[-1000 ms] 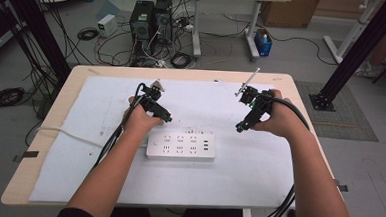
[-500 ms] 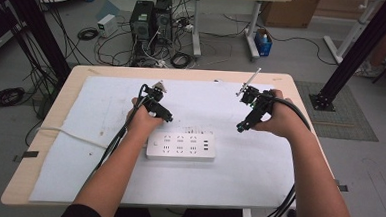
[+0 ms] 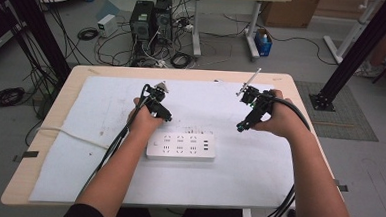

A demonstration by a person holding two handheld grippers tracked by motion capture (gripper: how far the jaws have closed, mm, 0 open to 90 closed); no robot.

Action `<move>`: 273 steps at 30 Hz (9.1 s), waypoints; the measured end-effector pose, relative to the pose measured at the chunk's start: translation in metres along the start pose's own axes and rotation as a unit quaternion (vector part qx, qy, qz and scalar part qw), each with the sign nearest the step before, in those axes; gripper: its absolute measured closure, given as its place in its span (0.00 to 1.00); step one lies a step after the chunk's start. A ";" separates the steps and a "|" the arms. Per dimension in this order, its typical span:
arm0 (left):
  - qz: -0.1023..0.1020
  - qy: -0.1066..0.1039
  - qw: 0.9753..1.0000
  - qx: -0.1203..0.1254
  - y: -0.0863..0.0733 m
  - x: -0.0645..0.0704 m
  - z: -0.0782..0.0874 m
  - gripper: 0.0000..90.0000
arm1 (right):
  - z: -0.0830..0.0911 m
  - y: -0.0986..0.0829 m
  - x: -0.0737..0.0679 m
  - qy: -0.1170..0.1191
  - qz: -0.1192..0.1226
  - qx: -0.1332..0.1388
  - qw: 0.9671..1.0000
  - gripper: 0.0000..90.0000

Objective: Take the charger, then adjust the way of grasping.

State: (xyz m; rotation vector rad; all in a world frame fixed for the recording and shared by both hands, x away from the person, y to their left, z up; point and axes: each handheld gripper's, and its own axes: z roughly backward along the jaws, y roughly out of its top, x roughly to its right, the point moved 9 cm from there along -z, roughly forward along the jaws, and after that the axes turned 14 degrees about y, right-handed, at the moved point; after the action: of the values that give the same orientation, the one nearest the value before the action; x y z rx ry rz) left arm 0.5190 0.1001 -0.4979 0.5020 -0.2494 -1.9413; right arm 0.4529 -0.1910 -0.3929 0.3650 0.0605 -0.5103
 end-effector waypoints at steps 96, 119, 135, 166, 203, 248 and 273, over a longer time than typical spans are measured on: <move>-0.268 -0.097 0.948 0.141 -0.010 -0.052 0.134 0.47 | 0.008 0.022 -0.008 0.001 -0.006 0.053 0.999 0.04; -0.285 -0.099 0.935 0.184 -0.001 -0.033 0.138 0.47 | 0.014 0.058 -0.017 0.041 -0.048 0.154 0.986 0.04; -0.310 -0.112 0.918 0.218 -0.003 0.003 0.137 0.47 | -0.005 0.086 -0.040 0.139 -0.091 0.214 0.963 0.04; -0.344 -0.132 0.887 0.279 -0.006 0.043 0.138 0.47 | -0.044 0.124 -0.063 0.290 -0.174 0.282 0.898 0.05; -0.351 -0.115 0.875 0.313 -0.003 0.058 0.141 0.47 | -0.065 0.137 -0.077 0.388 -0.198 0.285 0.854 0.47; -0.307 -0.103 0.899 0.295 -0.001 0.039 0.141 0.29 | -0.055 0.130 -0.066 0.369 -0.213 0.311 0.850 0.69; -0.242 -0.080 0.954 0.161 -0.018 -0.037 0.136 0.07 | 0.009 0.082 -0.034 0.187 -0.139 0.250 0.940 0.69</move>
State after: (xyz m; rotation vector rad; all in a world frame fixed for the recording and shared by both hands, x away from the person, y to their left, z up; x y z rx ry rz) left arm 0.4555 0.1338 -0.3749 0.6632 -0.5996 -2.4406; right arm 0.4629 -0.1113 -0.3528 0.9601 0.3581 -0.7303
